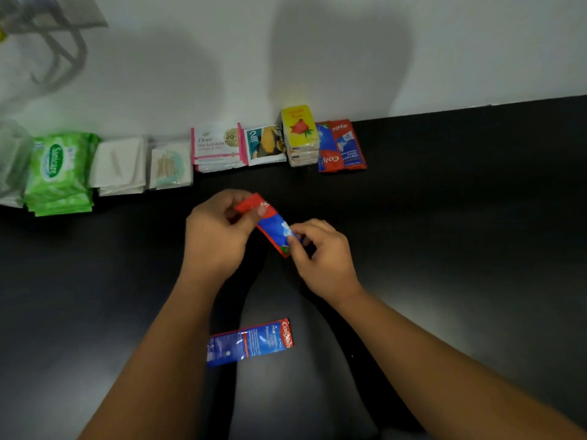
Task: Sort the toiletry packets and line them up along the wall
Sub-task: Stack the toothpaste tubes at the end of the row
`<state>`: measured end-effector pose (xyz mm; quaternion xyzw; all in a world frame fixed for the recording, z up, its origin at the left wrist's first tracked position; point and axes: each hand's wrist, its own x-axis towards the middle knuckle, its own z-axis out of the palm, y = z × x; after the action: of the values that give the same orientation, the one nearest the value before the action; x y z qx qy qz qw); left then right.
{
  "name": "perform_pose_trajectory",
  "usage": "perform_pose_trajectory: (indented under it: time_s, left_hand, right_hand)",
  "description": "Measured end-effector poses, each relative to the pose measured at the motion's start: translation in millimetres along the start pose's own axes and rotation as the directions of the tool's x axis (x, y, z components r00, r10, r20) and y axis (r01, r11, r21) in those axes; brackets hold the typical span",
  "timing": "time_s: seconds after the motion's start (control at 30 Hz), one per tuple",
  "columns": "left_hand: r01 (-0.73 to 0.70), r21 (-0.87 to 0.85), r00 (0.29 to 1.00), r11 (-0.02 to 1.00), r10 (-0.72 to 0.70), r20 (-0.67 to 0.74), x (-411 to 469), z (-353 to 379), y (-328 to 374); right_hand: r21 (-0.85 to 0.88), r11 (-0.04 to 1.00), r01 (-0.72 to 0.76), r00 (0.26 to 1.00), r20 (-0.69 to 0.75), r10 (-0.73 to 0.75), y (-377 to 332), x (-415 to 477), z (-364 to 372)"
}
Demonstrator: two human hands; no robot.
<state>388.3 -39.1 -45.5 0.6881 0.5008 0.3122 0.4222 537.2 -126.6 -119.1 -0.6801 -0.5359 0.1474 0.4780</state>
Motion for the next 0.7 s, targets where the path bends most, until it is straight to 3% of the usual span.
perform_pose_trajectory:
  time_s: [0.1, 0.17, 0.3, 0.5, 0.57, 0.7]
  left_hand:
    - [-0.004, -0.206, 0.999, 0.978, -0.004, -0.039, 14, 27, 13]
    - [0.070, -0.277, 0.997, 0.958, -0.071, 0.005, 20, 48, 16]
    - [0.156, -0.188, 0.988, 0.970, -0.156, 0.018, 24, 87, 15]
    - [0.149, -0.123, 0.989, 0.981, -0.147, 0.023, 34, 125, 32]
    - [0.123, -0.115, 0.992, 0.986, -0.127, -0.027, 47, 139, 39]
    - [0.067, -0.109, 0.989, 0.992, -0.081, -0.123, 67, 167, 49]
  right_hand:
    - [0.268, 0.934, -0.234, 0.969, -0.011, 0.246, -2, 10, -8]
    - [0.403, 0.849, -0.342, 0.928, 0.001, 0.373, -3, 20, -16]
    - [0.489, 0.777, -0.395, 0.875, -0.057, 0.481, 2, 41, -40]
    - [0.566, 0.716, -0.408, 0.835, -0.084, 0.543, 19, 79, -65]
    - [0.500, 0.777, -0.382, 0.849, -0.141, 0.509, 30, 93, -69]
    - [0.088, 0.959, -0.268, 0.934, -0.221, 0.281, 60, 116, -76]
